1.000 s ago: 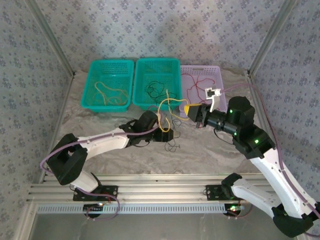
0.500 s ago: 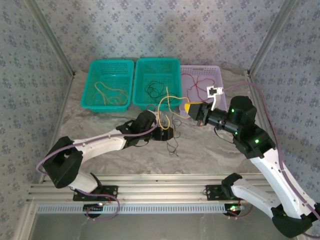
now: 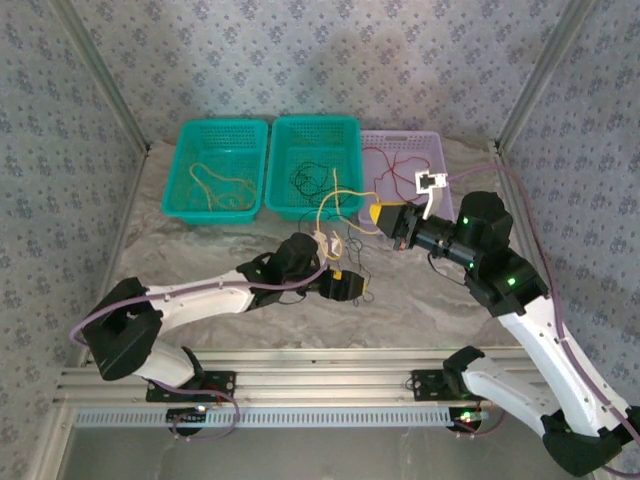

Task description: Untangle the cables

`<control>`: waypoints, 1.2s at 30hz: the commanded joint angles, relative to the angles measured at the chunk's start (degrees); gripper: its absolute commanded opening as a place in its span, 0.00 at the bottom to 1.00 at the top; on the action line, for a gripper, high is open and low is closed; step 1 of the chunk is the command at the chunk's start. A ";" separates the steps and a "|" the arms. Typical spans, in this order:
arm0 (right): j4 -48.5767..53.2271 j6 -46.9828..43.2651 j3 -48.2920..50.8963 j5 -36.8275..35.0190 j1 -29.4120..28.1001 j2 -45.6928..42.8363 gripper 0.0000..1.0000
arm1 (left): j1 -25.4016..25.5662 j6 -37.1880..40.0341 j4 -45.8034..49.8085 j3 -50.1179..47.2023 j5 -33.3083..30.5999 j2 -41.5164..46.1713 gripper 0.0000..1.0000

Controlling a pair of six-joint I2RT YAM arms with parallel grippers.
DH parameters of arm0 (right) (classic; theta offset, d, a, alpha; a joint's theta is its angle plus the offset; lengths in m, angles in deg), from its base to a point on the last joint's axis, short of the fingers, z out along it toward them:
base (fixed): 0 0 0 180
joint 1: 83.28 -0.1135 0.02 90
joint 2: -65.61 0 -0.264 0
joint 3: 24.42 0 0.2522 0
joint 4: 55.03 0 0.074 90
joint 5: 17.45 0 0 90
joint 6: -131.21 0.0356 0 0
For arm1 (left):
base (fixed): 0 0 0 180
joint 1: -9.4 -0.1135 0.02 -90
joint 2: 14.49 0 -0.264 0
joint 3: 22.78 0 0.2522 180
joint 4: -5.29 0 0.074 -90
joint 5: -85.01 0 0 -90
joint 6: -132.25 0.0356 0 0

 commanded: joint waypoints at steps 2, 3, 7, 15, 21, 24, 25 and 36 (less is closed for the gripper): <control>-3.87 2.19 0.45 0.82 0.94 -0.12 0.00 | 1.69 1.38 -4.35 0.58 2.89 -1.77 0.83; -4.22 2.46 0.30 0.84 1.00 -0.12 0.00 | 1.99 1.46 -4.16 0.78 2.81 -2.19 0.82; -3.97 2.35 -0.53 0.42 1.17 -0.29 0.00 | 2.71 2.62 -0.25 2.11 0.59 -3.39 0.83; -4.50 3.01 -0.88 0.83 1.30 -0.30 0.00 | 3.86 5.69 13.39 6.42 -12.32 -5.17 0.92; -4.84 3.39 -1.31 1.77 1.26 -0.56 0.00 | 4.12 7.03 22.50 10.54 -25.99 -8.01 0.88; -5.14 4.69 -1.31 2.50 1.13 -0.61 0.00 | 4.11 7.17 22.03 11.20 -27.09 -8.77 0.83; -5.21 4.78 -1.31 2.51 1.13 -0.71 0.00 | 4.08 7.03 21.53 11.20 -27.09 -8.89 0.79; -6.22 5.70 -0.44 4.25 0.51 -1.31 0.00 | 4.04 5.39 15.57 9.13 -29.54 -5.69 0.35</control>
